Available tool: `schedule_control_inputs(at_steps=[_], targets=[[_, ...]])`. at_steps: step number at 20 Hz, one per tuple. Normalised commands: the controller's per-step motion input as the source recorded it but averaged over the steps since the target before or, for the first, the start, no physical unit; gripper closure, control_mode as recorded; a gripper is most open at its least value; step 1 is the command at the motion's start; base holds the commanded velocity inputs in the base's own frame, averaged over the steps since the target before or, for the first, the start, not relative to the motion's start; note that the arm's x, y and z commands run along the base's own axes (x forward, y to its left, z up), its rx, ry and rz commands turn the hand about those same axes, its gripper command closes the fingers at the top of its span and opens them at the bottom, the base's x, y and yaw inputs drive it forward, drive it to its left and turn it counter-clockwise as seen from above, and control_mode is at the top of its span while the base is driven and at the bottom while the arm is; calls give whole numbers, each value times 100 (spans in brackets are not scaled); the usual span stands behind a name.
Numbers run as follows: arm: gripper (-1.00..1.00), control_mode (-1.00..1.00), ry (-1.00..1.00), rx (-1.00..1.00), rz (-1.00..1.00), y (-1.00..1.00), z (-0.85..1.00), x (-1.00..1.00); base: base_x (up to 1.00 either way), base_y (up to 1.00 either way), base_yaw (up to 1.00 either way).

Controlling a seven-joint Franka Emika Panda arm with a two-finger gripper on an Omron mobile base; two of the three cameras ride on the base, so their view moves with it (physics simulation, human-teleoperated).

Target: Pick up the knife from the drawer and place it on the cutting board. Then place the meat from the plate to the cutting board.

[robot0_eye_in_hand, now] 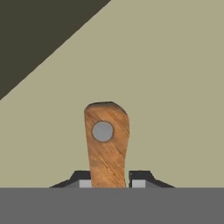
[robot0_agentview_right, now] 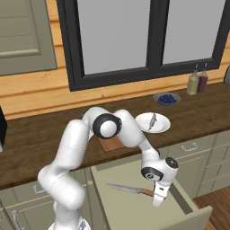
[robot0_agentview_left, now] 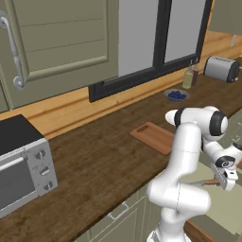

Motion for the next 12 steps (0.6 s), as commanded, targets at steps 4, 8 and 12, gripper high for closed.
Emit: schedule_control_inputs(at_steps=[4,8,12], targets=[[100,-100,0,0,0,0,3,-7,0,0,0],[100,-100,0,0,-13,0,60,-36,0,0,0],[100,-100,0,0,-23,-2,85,-55,0,0,0]])
